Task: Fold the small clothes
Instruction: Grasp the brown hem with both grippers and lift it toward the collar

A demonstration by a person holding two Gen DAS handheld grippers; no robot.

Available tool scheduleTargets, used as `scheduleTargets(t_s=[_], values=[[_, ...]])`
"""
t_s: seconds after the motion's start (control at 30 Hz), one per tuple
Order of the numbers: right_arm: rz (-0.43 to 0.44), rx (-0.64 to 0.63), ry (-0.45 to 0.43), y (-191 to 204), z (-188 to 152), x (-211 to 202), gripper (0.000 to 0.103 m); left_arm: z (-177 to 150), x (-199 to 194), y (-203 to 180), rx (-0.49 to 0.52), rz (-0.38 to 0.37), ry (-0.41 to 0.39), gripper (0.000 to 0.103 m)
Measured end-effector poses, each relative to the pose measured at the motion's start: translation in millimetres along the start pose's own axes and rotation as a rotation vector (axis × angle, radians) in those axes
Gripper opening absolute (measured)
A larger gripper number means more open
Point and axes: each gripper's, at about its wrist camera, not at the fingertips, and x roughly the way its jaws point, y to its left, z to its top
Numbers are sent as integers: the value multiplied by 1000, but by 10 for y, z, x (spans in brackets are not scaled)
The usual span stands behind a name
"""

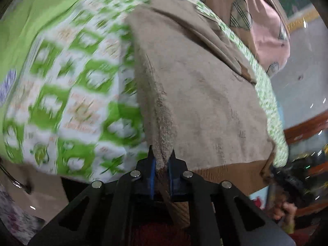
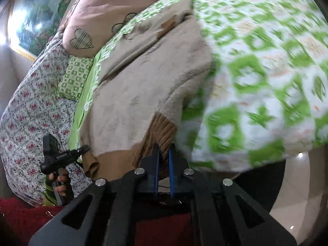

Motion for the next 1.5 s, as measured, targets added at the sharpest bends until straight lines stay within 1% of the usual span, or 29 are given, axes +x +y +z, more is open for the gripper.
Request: scheduleTargets(t_s=[0.07, 0.1, 0.17, 0.23, 0.27, 0.33, 0.37, 0.4, 0.43, 0.5, 0.57, 0.63, 0.7, 0.73, 0.77, 0.8, 0.83, 0.87, 0.93, 1.07, 1.1, 1.13, 1.17, 1.2, 1.23, 1.27, 1.33, 1.47, 1.5], values=[[36, 45, 9, -112, -45, 46, 9, -44, 63, 114, -41, -30, 2, 9], [67, 74, 16, -174, -75, 76, 12, -72, 101, 127, -51, -44, 4, 9], [55, 108, 32, -229, -122, 126, 14, -113, 141, 207, -64, -74, 17, 14], [45, 143, 36, -283, -162, 131, 21, -138, 244, 184, -74, -106, 37, 18], [54, 164, 29, -313, -167, 106, 27, -148, 266, 188, -76, -112, 47, 18], [84, 207, 1, -362, -175, 35, 68, -156, 338, 150, -71, -115, 55, 18], [105, 219, -26, -366, -184, -24, 74, -159, 329, 152, -68, -117, 55, 19], [119, 218, -49, -350, -183, -74, 75, -159, 325, 158, -64, -121, 58, 19], [124, 209, -65, -310, -181, -115, 75, -164, 321, 165, -64, -124, 61, 20], [89, 186, -61, -202, -158, -90, 75, -133, 362, 160, -62, -131, 75, 22], [3, 167, -29, -106, -134, 29, 75, -116, 370, 126, -43, -119, 84, 24], [-133, 141, 39, 11, -153, 228, 75, -111, 390, 59, -22, -108, 97, 28], [-230, 118, 85, 84, -205, 394, 75, -111, 410, 59, -32, -115, 113, 34], [-262, 95, 118, 139, -240, 512, 74, -106, 421, 62, -50, -127, 124, 37], [-268, 86, 133, 156, -250, 567, 72, -100, 424, 62, -55, -131, 129, 38], [-248, 80, 142, 173, -277, 615, 54, -93, 426, 59, -48, -130, 135, 37], [-211, 81, 154, 178, -291, 631, 29, -91, 423, 57, -41, -130, 141, 36], [-190, 84, 160, 175, -287, 619, 27, -92, 416, 60, -32, -129, 142, 30], [-154, 47, 144, 172, -271, 470, 17, -100, 412, 80, -8, -114, 148, 24], [-68, 7, 125, 121, -280, 154, 16, -83, 403, 155, 4, -139, 160, 23], [-24, -8, 139, 129, -290, 100, 16, -87, 398, 128, 28, -134, 160, 21], [13, -19, 141, 152, -284, 74, 15, -97, 389, 101, 48, -142, 161, 15], [62, -36, 134, 197, -280, 20, 13, -107, 373, 82, 58, -169, 162, 11], [127, -38, 139, 238, -265, -3, 13, -120, 333, 75, 54, -228, 154, 9], [205, -33, 138, 275, -244, -29, 13, -134, 295, 78, 44, -280, 142, 9], [249, -33, 129, 292, -238, -69, 13, -138, 257, 84, 38, -320, 129, 9], [329, -18, 93, 308, -192, -132, 13, -128, 208, 97, 28, -358, 108, 8], [418, 34, 39, 276, -58, -65, 12, -22, 76, 129, -24, -477, 44, 8], [436, 50, 29, 247, -14, -47, 11, 27, 22, 124, -36, -516, 12, 8]])
